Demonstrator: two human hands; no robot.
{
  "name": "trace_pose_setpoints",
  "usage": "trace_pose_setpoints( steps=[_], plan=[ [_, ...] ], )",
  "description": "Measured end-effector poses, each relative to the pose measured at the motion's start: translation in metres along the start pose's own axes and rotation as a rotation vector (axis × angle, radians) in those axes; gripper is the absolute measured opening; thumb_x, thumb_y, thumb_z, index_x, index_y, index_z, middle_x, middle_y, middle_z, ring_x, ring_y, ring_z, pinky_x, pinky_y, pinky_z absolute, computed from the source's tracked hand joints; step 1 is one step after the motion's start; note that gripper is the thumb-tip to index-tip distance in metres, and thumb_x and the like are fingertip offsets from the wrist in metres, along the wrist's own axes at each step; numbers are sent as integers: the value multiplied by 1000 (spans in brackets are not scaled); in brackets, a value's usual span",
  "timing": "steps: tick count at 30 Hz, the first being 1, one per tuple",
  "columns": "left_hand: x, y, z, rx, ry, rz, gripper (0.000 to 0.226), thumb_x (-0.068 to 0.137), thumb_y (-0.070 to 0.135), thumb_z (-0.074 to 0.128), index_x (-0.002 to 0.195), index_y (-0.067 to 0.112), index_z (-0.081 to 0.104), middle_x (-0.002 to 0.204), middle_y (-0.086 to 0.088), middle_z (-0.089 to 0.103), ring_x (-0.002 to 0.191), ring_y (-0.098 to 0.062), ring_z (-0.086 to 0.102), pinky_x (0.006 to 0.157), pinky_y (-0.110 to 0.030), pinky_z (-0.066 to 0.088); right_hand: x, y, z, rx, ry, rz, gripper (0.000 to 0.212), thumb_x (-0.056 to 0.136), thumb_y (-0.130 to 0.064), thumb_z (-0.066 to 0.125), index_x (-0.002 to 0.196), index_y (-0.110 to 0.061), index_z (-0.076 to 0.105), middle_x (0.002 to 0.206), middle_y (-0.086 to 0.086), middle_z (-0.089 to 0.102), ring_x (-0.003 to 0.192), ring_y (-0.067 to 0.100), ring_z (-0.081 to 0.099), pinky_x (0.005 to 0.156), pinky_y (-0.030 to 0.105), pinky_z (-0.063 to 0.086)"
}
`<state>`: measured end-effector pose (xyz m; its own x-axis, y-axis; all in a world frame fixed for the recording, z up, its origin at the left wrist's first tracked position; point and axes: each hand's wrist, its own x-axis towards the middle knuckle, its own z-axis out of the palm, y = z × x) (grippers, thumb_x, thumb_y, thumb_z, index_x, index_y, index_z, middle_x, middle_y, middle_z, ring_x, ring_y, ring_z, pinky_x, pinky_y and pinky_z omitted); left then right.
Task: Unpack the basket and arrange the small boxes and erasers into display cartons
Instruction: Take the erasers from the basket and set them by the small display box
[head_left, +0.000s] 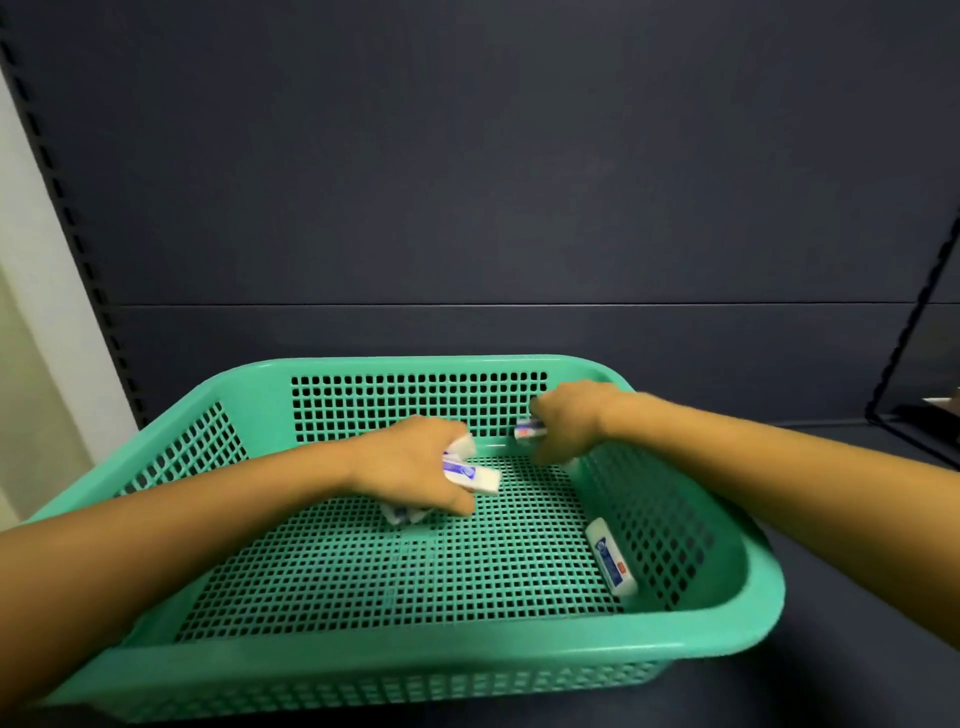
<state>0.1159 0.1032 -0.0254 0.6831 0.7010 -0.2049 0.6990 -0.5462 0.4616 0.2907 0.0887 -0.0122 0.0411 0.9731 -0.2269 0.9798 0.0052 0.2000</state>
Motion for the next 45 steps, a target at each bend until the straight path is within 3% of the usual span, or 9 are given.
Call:
trace_pose_setpoints(
  steps=[3,8,11,15,21,30,36,39,45],
  plan=[
    [6,22,16,120,38,188,27,77,20,68,89,17,44,78,2,53,60,-11,50,53,-24,43,-18,14,-20,208,162,14,16,85,-33,57,86,-18,53,86,2,58,79,23,54,70,28,42],
    [28,54,45,261,-20,479,33,74,16,71,94,12,45,93,-7,54,79,-20,49,65,-31,38,-44,39,-29,377,268,59,17,86,-31,59,90,-17,49,81,0,56,80,22,51,69,28,37],
    [37,55,53,330,-44,619,35,74,15,72,94,8,44,90,0,42,78,-17,41,62,-24,26,-55,50,-26,419,308,91,18,86,-31,59,87,-16,49,84,2,55,81,23,51,67,27,36],
    [42,48,58,384,-15,731,36,76,21,72,97,5,47,88,6,37,72,-9,35,61,-21,25,-67,61,-19,464,300,119,18,86,-31,59,88,-17,49,83,1,55,81,22,52,70,28,37],
    [38,44,61,515,48,827,30,84,32,62,92,10,43,85,2,41,72,-20,41,62,-35,38,-73,62,-19,513,300,119,18,86,-31,59,93,-16,51,90,2,58,81,20,53,68,29,40],
    [39,42,64,568,93,893,17,83,18,59,89,11,45,86,-1,49,73,-18,40,60,-30,32,-76,59,-21,527,298,128,20,87,-32,59,98,-16,53,97,4,60,85,20,55,73,30,42],
    [38,42,60,709,116,1011,20,78,11,59,90,12,43,82,-2,47,72,-6,18,49,-23,12,-80,54,-25,534,308,138,19,87,-31,59,96,-16,52,95,4,59,83,20,54,71,29,41],
    [37,39,60,812,160,1077,29,68,5,64,84,12,41,76,-1,46,70,-9,22,49,-14,5,-84,52,-28,549,339,155,19,86,-29,60,96,-16,53,97,5,61,86,21,55,74,32,45],
    [37,29,48,744,257,970,33,68,7,62,86,20,37,76,8,39,69,-8,25,52,-20,19,-103,52,-29,598,378,199,24,87,-29,60,105,-14,55,97,5,59,84,19,54,74,30,44]
  ],
)
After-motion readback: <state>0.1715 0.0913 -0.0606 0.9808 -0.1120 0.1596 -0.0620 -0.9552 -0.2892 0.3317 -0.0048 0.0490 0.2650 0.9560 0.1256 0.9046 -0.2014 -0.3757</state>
